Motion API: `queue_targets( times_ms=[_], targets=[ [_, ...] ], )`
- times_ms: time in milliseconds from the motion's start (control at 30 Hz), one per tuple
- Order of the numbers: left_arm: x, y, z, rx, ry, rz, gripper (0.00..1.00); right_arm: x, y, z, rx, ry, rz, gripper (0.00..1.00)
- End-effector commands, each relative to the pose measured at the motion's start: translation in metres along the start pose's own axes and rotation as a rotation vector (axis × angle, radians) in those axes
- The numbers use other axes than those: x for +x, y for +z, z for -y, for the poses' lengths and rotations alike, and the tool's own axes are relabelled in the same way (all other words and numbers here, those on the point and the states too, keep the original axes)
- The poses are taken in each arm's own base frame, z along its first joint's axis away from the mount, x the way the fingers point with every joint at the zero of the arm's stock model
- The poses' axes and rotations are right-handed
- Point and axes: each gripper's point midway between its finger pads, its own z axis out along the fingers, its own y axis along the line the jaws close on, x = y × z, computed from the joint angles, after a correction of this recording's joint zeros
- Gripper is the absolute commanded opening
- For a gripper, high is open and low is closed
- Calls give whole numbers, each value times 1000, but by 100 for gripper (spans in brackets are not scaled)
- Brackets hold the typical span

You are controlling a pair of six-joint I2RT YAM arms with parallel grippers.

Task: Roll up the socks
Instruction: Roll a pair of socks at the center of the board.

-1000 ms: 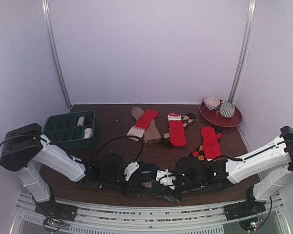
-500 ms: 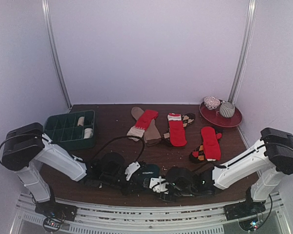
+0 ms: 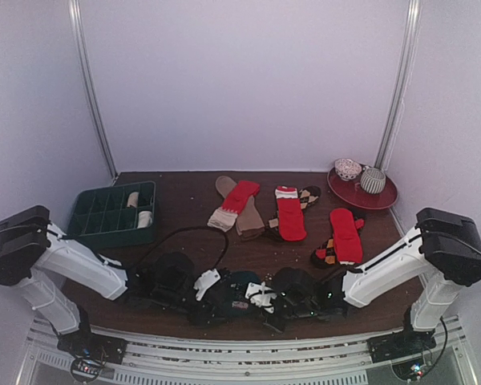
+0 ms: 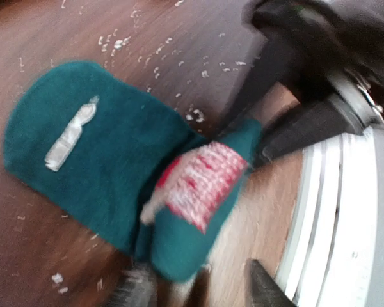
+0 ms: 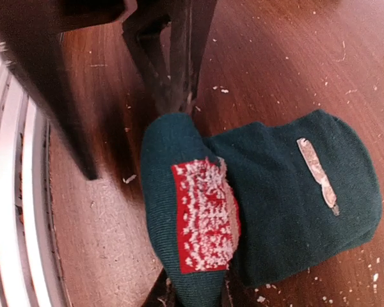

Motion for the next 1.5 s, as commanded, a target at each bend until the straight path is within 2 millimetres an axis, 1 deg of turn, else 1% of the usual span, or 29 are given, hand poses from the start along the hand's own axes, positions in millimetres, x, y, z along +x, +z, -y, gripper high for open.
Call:
queue_targets(
  times_ms=[0,67,100,133,167,233,300,333,400,467,567,633,667,767,800,900,967,1033,1100,1133,1200,1267,1333,1433,1467],
  targets=[
    [-28,-28,3,-53,161,154,66,35,-2,-19,-242,308,-169,15],
    [-46,-43,12,-53,253,266,73,44,-1,-23,-312,425,-247,15],
    [-53,-50,15,-61,297,317,75,46,-1,-26,-352,469,-282,15],
    [-65,-57,20,-66,345,387,75,48,-2,-28,-380,506,-317,15],
    [-70,-62,25,-72,405,434,75,45,-1,-29,-401,538,-336,15],
    [-71,-64,29,-74,492,484,76,47,-1,-32,-456,607,-388,15],
    [-68,-55,26,-83,533,475,76,50,-1,-32,-487,649,-417,15],
    [-65,-46,24,-79,541,453,76,50,0,-30,-492,659,-426,15],
    [-61,-32,26,-37,543,438,76,56,1,-27,-499,674,-459,15],
    [-54,-24,29,4,529,440,75,60,0,-26,-505,678,-486,15],
    [-42,-14,22,9,502,413,74,62,0,-26,-516,681,-498,15],
    [-37,-8,20,11,496,385,71,63,0,-26,-516,679,-502,15],
    [-35,-5,19,10,492,371,68,63,0,-25,-516,678,-504,15],
    [-31,3,11,-13,473,331,49,64,0,-24,-516,676,-503,16],
    [-29,6,8,-21,465,315,45,64,0,-24,-516,676,-501,16],
    [-20,16,1,-36,434,260,41,61,0,-24,-527,674,-485,18],
    [-14,21,-5,-48,411,230,34,56,-1,-24,-534,672,-470,20],
    [-5,26,-10,-60,378,194,20,54,-1,-23,-535,665,-462,20],
    [2,31,-16,-76,342,157,2,52,-1,-22,-535,661,-456,21],
    [5,32,-21,-95,318,145,0,51,-1,-22,-537,656,-450,22],
    [10,32,-27,-119,269,123,0,41,-3,-20,-538,638,-408,23],
    [14,32,-32,-140,213,92,0,23,-6,-11,-504,604,-332,27],
    [18,31,-34,-143,154,56,0,1,-12,1,-452,552,-242,33],
    [22,31,-33,-128,63,-11,0,-35,-30,16,-390,462,-82,36],
    [23,31,-32,-123,41,-30,0,-43,-35,23,-346,431,-39,37]
  ],
)
